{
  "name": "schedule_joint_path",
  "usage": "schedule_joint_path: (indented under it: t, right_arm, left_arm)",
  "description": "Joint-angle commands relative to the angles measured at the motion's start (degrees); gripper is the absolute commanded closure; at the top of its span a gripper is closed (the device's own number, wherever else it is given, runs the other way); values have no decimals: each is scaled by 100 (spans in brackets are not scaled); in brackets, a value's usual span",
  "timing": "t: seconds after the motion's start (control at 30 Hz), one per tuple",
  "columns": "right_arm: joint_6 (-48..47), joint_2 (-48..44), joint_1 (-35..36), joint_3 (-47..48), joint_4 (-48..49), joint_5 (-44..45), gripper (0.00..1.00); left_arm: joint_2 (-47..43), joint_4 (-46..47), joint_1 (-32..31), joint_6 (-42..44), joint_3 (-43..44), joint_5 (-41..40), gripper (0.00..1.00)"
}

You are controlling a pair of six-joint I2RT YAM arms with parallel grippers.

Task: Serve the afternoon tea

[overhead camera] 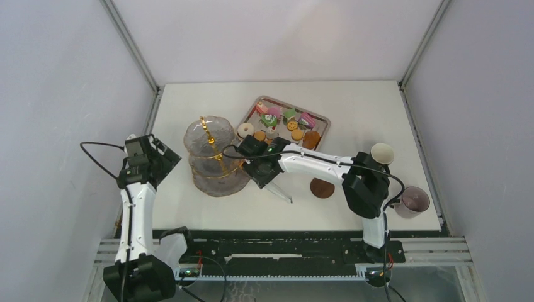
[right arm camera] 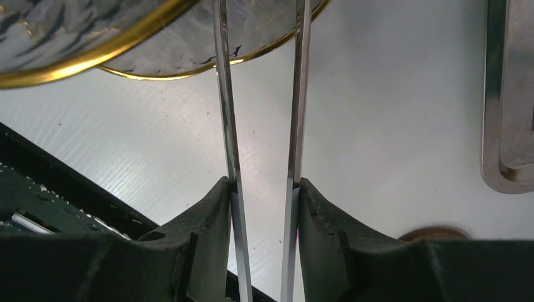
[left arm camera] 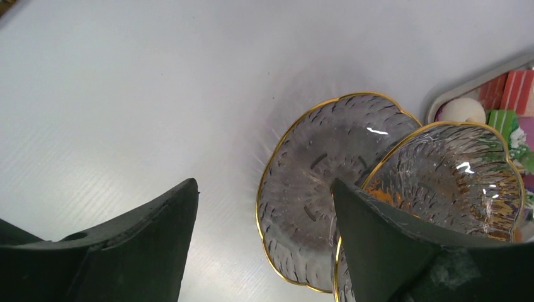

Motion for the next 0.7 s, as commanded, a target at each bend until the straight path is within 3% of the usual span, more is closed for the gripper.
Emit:
schedule_joint_path:
  t: [0.0,0.1,0.2,0.27,0.67]
  right_arm:
    - [161,22,-80,365,562,168,100]
    - [188,145,-140,496,682,150,94]
    - [190,248,-162,590,761,140,69]
    - [189,265,-163,602,758,106,60]
    - [173,-85,-164,243,795,149,49]
  left_arm:
    - [-264,-128,-2,149,429,-436,17]
    - [-316,-150,-6,137,435,-431,17]
    - [-319,-162,-2,149,443,-433,17]
    - [-301,-164,-1,154,453,-426,17]
    - [-177,-87,-2,132,458,-319,17]
